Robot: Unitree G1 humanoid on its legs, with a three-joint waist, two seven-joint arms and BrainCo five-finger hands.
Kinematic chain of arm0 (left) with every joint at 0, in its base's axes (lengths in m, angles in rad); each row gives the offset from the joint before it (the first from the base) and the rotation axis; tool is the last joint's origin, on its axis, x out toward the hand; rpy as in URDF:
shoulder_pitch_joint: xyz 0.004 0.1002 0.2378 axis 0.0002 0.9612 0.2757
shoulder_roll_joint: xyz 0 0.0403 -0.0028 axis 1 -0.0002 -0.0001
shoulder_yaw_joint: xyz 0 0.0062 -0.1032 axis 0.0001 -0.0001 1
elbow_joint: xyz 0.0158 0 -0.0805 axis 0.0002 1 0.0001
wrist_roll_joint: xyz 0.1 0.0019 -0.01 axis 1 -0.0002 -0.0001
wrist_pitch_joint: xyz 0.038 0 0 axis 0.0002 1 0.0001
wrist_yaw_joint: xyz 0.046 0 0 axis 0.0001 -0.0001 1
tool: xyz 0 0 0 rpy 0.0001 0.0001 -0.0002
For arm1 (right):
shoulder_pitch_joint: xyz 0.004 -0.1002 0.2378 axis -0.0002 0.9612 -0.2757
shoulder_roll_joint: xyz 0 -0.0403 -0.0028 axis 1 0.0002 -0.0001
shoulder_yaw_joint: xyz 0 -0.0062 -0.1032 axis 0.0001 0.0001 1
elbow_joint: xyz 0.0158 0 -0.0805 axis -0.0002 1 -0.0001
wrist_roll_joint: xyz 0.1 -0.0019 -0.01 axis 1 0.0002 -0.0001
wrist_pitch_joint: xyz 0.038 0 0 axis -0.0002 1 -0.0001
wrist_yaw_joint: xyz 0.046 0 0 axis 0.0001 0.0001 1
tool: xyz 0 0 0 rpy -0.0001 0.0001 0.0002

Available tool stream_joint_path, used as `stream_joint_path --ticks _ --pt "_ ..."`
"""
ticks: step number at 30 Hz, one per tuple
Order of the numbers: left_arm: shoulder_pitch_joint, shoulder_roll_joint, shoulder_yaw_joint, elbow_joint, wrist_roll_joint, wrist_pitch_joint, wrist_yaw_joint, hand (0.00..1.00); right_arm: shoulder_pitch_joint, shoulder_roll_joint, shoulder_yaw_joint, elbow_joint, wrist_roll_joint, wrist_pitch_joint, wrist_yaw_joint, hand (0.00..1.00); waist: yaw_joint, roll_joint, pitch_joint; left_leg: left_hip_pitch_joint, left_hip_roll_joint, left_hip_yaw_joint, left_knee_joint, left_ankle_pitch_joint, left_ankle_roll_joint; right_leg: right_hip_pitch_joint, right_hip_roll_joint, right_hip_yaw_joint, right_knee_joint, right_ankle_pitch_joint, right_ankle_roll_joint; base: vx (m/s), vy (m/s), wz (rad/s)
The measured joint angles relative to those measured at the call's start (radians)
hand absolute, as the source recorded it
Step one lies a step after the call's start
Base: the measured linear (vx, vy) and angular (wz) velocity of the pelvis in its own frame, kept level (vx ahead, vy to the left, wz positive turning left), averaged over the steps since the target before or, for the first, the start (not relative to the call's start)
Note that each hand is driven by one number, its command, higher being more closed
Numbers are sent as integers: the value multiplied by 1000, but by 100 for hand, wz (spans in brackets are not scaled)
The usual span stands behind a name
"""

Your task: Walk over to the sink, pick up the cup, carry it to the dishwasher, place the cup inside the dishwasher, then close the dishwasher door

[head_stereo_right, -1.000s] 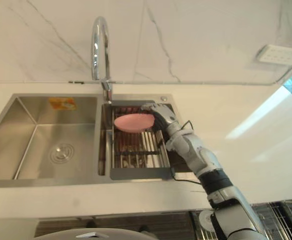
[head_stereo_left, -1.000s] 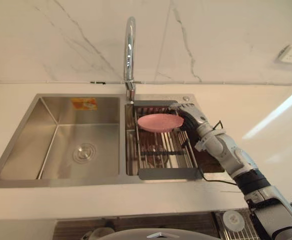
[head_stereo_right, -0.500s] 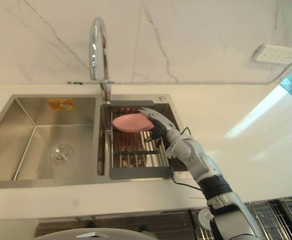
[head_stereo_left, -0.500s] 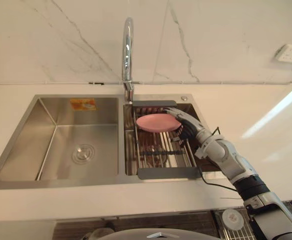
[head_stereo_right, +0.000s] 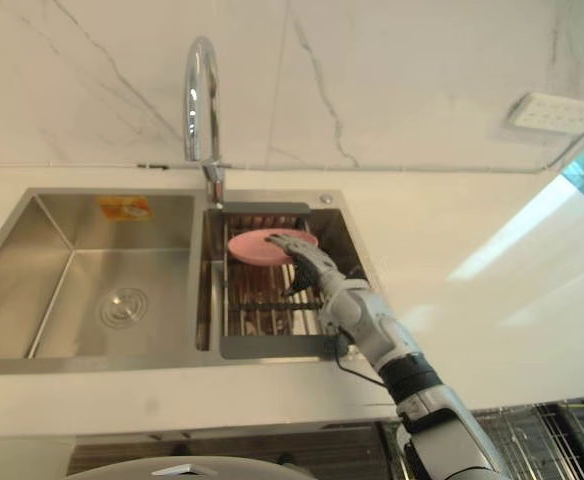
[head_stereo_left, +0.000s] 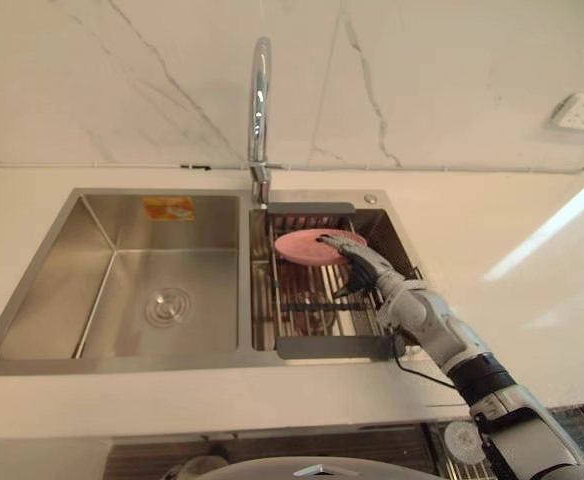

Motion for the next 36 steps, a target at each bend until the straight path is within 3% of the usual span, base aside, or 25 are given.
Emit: stream_joint_path --ticks 8,11,12,19,27,36 --pt "-3 0 0 1 1 0 0 0 -45 25 9 85 -76 51 -92 0 13 0 0 -11 -4 -27 0 8 2 5 -3 -27 0 0 0 -11 0 10" --pt "-6 0 0 1 18 0 0 0 -52 42 33 120 -144 63 -160 0 17 0 0 -9 -7 -40 0 9 3 15 -6 -42 0 -2 2 -9 5 13" --pt "-6 0 0 1 21 -1 0 0 -53 43 40 124 -159 69 -185 100 18 0 0 -11 -9 -45 0 8 3 17 -7 -47 0 -2 3 -11 13 12" --pt "-7 -1 0 0 37 -1 -6 0 -82 64 58 191 -249 72 -302 100 26 1 2 -16 -14 -54 -1 7 1 16 -13 -54 0 -3 5 -6 14 4" --pt "-9 -1 -1 -1 57 -2 -12 0 -110 68 79 191 -268 73 -378 100 29 1 7 -22 -21 -60 -1 6 2 15 -17 -62 0 -5 10 7 8 2" --pt "-16 0 -6 -1 60 -2 -14 0 -111 68 83 197 -307 69 -414 100 38 1 18 -21 -22 -60 -1 5 2 16 -20 -62 0 -5 10 0 0 0"
